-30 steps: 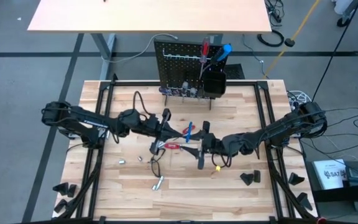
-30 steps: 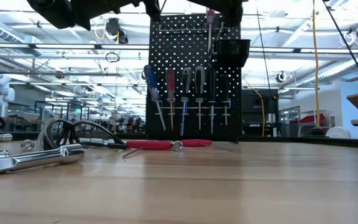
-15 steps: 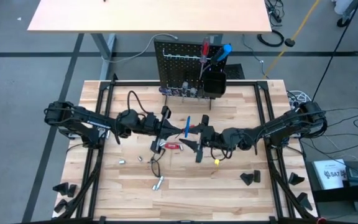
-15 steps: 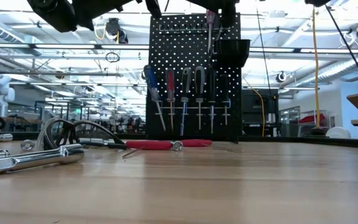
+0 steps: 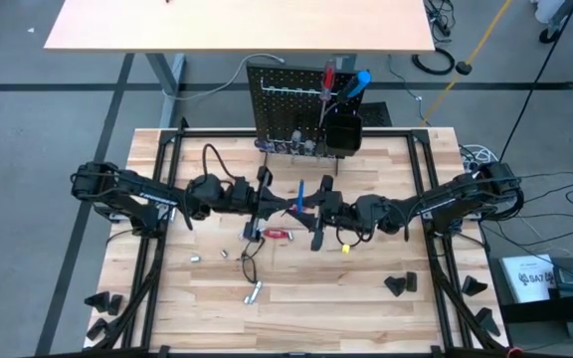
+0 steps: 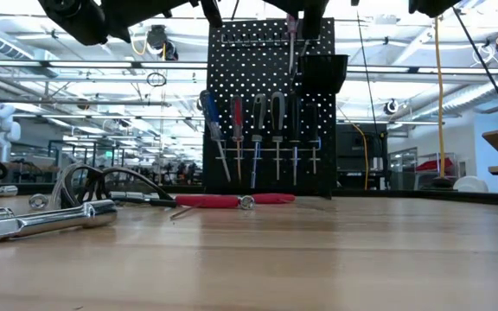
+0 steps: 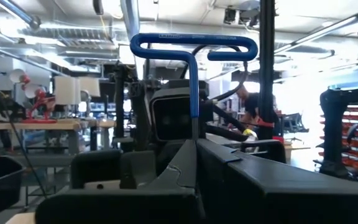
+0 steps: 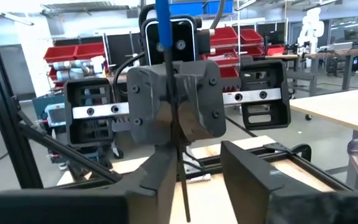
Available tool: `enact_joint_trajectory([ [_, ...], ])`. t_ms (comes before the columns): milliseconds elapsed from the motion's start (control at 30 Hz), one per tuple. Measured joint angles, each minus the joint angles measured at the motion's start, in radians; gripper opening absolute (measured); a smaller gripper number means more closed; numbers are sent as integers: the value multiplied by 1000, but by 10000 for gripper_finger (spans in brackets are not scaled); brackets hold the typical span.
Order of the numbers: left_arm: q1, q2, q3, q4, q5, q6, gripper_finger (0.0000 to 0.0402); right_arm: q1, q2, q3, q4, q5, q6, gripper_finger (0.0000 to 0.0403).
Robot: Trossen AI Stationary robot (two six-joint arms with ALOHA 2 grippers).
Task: Hang tools onto peg board
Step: Hang the blue pick tool onto the peg board
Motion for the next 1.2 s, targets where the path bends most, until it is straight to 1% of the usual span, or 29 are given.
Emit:
enact_joint_trajectory([
  [133, 1, 0, 0, 1, -11, 19, 0, -5, 0, 0, 7, -2, -2, 70],
  [267, 2, 0, 0, 0, -30, 27, 0, -5, 0, 0, 8, -3, -7, 17],
  [300, 2, 0, 0, -1, -31, 27, 0, -5, 0, 0, 8, -9, -14, 9],
  [467, 1, -1, 2, -15, -30, 29, 0, -6, 1, 0, 13, -27, -19, 3],
  [567, 2, -2, 2, -54, -41, 65, 12, -6, 2, 0, -11, -24, 0, 2],
  [700, 1, -1, 2, -101, -40, 77, 44, -6, 2, 1, -78, -25, 57, 2],
  [800, 1, -1, 1, -148, -20, 73, 76, 5, 1, 2, -166, -24, 107, 1],
  [1000, 0, -1, 1, -309, -7, 18, 136, 42, 1, 2, -304, -21, 190, 1],
  [1100, 1, -1, 1, -351, -7, 17, 150, 48, 1, 2, -335, -9, 207, 1],
  [1200, 1, -1, 1, -368, -7, 17, 153, 48, 1, 2, -336, -8, 207, 0],
])
